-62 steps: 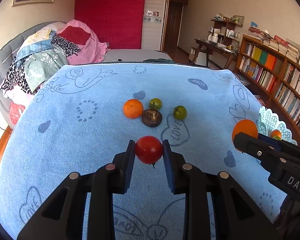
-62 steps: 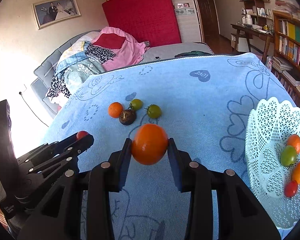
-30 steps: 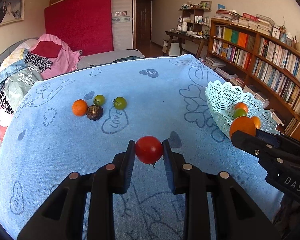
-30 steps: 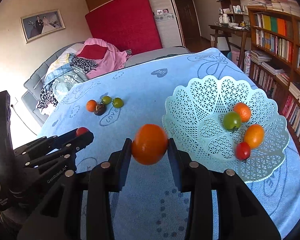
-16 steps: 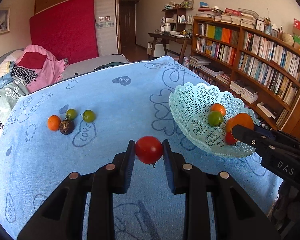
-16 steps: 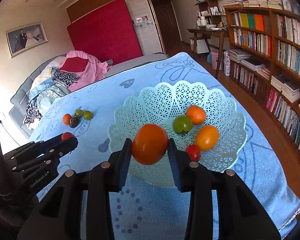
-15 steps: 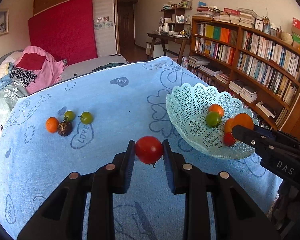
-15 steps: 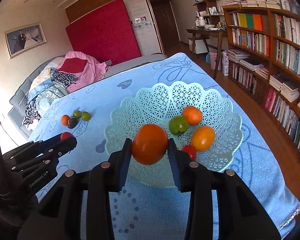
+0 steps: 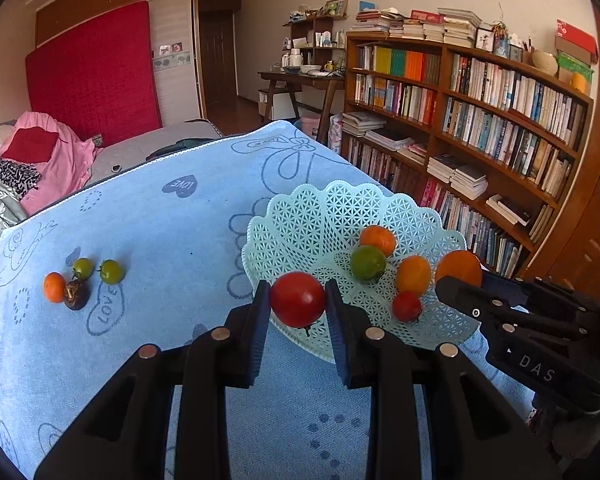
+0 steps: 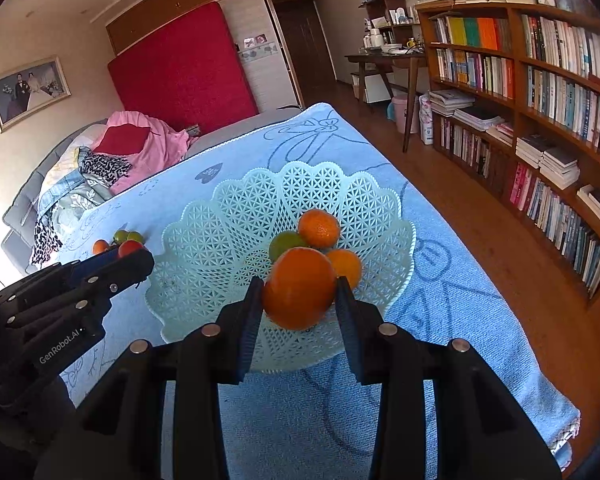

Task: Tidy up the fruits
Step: 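Open both tools to drop the tomatoes into the basket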

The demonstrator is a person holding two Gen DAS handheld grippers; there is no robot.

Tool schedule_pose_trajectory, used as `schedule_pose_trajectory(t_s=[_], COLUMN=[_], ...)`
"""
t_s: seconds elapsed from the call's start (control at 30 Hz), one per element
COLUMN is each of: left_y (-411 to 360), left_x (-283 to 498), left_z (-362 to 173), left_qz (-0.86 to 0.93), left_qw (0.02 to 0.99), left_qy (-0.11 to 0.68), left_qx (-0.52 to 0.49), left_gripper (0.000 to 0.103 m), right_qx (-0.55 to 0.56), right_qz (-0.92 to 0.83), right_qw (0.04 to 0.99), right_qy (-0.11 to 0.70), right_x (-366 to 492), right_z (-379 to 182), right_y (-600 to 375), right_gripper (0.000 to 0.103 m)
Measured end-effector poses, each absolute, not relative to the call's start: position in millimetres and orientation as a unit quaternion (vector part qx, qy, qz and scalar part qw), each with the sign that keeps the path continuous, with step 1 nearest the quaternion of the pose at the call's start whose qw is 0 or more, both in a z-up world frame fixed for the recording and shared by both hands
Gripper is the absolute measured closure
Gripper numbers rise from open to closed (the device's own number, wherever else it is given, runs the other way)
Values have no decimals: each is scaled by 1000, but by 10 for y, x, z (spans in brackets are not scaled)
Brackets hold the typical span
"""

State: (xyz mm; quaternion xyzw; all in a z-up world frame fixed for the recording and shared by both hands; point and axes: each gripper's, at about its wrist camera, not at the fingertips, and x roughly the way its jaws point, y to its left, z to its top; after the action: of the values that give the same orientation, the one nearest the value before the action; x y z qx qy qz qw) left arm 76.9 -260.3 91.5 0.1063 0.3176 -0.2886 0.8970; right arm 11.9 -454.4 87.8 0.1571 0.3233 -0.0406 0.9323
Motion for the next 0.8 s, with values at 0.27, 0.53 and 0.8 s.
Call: schedule_pose_trajectory(t_s=[0.27, 0.53, 0.8], left_y=[-2635, -2528, -2441], left_x=[865, 902, 926], left_z=[821, 867, 853], left_qz=[-286, -270, -257], left_qw=[891, 899, 901], left_qy=[337, 335, 341], left_qx=[102, 86, 81], left_gripper=[71, 49, 43], right_qx=[156, 154, 155], right_qz=[-25, -20, -14], right_qw=[930, 930, 928], right_qy=[332, 333, 338], right_x=[153, 168, 208], right_z=[826, 831, 824], right_y=[-4462, -4409, -4363], right_gripper=[65, 65, 65])
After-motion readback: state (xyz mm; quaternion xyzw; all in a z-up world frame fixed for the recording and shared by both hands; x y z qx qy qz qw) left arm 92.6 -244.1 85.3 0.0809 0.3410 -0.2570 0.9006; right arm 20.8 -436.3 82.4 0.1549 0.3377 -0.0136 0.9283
